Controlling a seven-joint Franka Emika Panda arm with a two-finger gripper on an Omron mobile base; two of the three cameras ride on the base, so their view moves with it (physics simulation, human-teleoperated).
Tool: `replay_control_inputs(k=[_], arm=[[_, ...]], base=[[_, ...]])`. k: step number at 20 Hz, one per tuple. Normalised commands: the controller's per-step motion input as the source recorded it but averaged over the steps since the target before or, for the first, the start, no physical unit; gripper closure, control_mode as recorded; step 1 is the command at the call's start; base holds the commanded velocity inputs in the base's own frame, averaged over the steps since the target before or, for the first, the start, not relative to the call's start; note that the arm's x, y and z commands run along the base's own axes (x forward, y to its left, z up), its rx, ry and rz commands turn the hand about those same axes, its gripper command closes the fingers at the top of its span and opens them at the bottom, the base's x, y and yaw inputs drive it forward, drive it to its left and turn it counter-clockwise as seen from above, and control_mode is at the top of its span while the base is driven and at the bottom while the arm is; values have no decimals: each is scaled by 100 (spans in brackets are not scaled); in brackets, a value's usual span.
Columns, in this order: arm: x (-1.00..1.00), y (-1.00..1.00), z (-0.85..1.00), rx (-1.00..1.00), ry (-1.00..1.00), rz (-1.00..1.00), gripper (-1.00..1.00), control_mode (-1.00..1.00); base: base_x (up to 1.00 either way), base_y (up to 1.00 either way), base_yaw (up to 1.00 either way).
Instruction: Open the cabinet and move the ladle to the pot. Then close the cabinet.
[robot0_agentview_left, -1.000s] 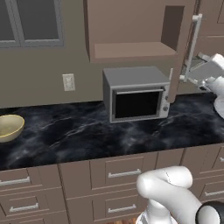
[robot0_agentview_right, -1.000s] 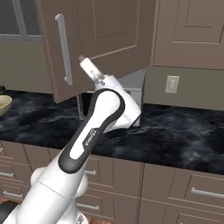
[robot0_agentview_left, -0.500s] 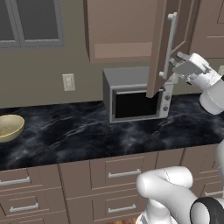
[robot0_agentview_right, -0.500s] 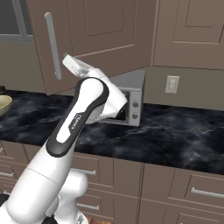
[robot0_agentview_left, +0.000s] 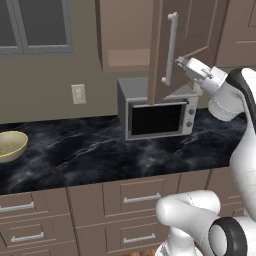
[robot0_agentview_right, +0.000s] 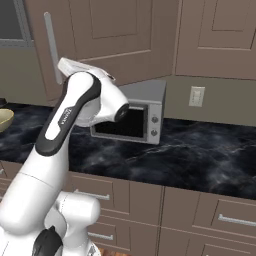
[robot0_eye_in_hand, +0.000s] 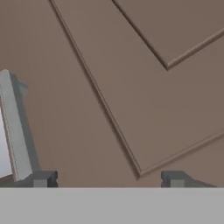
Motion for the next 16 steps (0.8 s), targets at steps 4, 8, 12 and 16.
replay_control_inputs(k=[4, 8, 12, 16], arm=[[54, 43, 0, -5, -2, -26, -100, -100], [51, 35, 0, -5, -2, -32, -100, -100], [41, 18, 0, -7, -1, -36, -100, -100], [34, 0, 4, -5, 0, -37, -100, -100]], base=[[0, 0, 0], [0, 0, 0], [0, 0, 0], [0, 0, 0]])
